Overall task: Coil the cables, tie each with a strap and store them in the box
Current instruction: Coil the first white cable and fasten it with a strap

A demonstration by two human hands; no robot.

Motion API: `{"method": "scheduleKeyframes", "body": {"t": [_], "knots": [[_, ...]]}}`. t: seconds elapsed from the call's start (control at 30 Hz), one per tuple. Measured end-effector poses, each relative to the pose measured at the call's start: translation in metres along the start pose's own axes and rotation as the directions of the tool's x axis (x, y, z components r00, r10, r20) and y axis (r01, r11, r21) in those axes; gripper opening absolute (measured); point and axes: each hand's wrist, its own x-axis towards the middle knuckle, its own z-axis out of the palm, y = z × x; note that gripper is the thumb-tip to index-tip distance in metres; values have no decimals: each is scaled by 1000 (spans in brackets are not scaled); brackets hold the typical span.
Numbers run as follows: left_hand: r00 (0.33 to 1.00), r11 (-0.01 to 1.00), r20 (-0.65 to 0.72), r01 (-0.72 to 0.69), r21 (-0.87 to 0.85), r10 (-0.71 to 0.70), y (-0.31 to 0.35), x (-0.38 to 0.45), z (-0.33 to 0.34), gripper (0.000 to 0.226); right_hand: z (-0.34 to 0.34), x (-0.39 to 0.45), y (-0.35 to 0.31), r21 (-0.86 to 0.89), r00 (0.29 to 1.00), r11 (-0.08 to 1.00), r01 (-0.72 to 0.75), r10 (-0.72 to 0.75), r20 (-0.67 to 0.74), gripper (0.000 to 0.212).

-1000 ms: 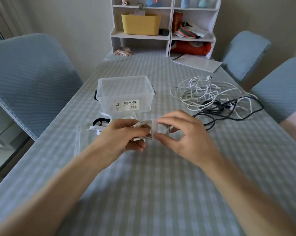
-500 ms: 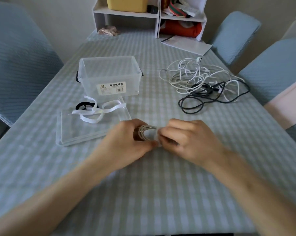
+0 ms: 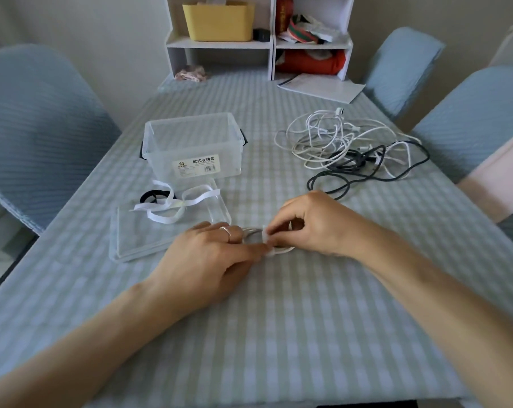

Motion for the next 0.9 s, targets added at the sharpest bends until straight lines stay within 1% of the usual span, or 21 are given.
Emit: {"method": "scheduleKeyframes", "body": {"t": [0.1, 0.17, 0.23, 0.27, 0.33, 0.4, 0.47, 0.57, 0.77, 0.9], "knots": [[1000, 998, 19, 9, -57, -8, -5, 0, 1, 26, -2, 1, -2, -121, 996, 989, 83, -78, 49, 5], [998, 992, 33, 48, -114, -44, -5, 2, 3, 26, -1, 1, -2, -205, 989, 968, 145, -134, 66, 9], [996, 983, 47, 88, -162, -82, -5, 3, 6, 25, 4, 0, -3, -266, 988, 952, 153, -143, 60, 14], [994, 979, 60, 102, -176, -93, -4, 3, 7, 24, 7, -1, -2, -269, 989, 951, 150, -143, 44, 15], [992, 978, 88, 104, -181, -89, -3, 3, 8, 23, 10, -1, 0, -215, 991, 968, 130, -135, -10, 12], [994, 982, 96, 75, -175, -59, -3, 2, 8, 23, 9, -3, 1, -113, 996, 992, 60, -67, -59, 7], [994, 983, 94, 68, -168, -53, -6, 2, 8, 23, 8, -3, 1, -19, 996, 1000, -15, 14, -84, 10], [992, 986, 107, 86, -143, -71, -8, -1, 9, 28, 9, -1, 3, 58, 993, 996, -66, 71, -97, 13], [989, 990, 133, 78, -120, -62, -8, -4, 8, 34, 10, -2, 3, 76, 989, 993, -85, 93, -115, 11], [994, 999, 102, 31, -33, -28, -3, -5, 5, 38, 9, 0, 3, 63, 985, 993, -104, 112, -133, 10]]}}
